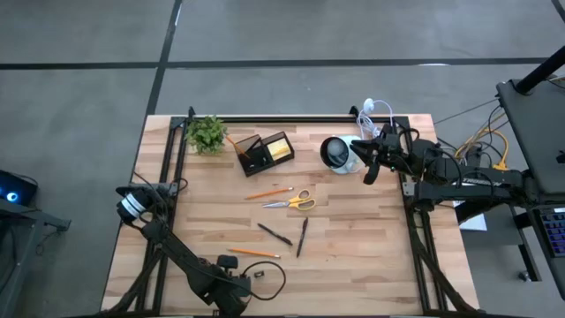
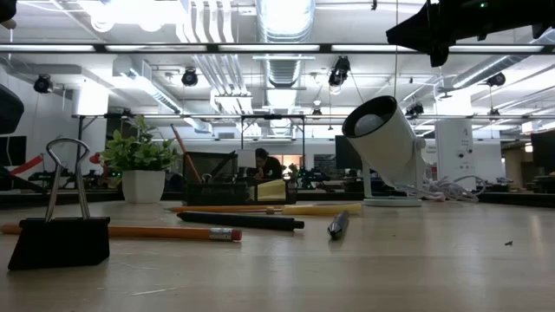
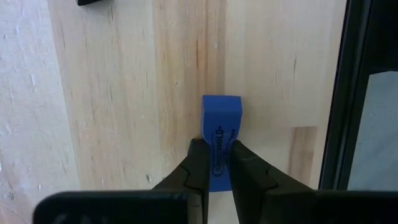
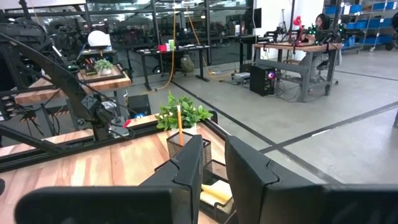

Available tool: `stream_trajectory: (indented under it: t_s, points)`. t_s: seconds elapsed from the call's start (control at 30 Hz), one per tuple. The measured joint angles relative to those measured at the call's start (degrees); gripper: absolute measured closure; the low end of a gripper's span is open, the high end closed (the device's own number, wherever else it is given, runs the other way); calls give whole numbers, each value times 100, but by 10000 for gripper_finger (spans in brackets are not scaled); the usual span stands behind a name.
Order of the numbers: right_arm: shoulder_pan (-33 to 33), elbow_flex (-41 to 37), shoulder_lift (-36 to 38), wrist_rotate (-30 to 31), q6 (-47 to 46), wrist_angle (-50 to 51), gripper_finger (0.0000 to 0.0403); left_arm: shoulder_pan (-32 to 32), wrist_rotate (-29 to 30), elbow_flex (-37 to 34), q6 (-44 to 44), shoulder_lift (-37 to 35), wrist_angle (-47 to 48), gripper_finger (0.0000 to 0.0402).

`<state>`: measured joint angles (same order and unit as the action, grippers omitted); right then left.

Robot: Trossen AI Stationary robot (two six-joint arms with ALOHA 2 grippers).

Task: Pick and place office supplies into organizer
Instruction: Put the blue eraser into the black desk organizer

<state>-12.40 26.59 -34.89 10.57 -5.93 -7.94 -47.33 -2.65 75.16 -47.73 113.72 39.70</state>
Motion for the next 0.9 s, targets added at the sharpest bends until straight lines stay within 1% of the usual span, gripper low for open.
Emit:
stream_trajectory:
  t_s: [0.43, 0.9]
  points:
    - [0, 0, 0, 2, 17, -8, 344, -18, -32, -44, 21, -458, 429, 374]
    - [0, 0, -1, 1, 6, -7, 344, 23, 244, -39, 12, -949, 807, 373]
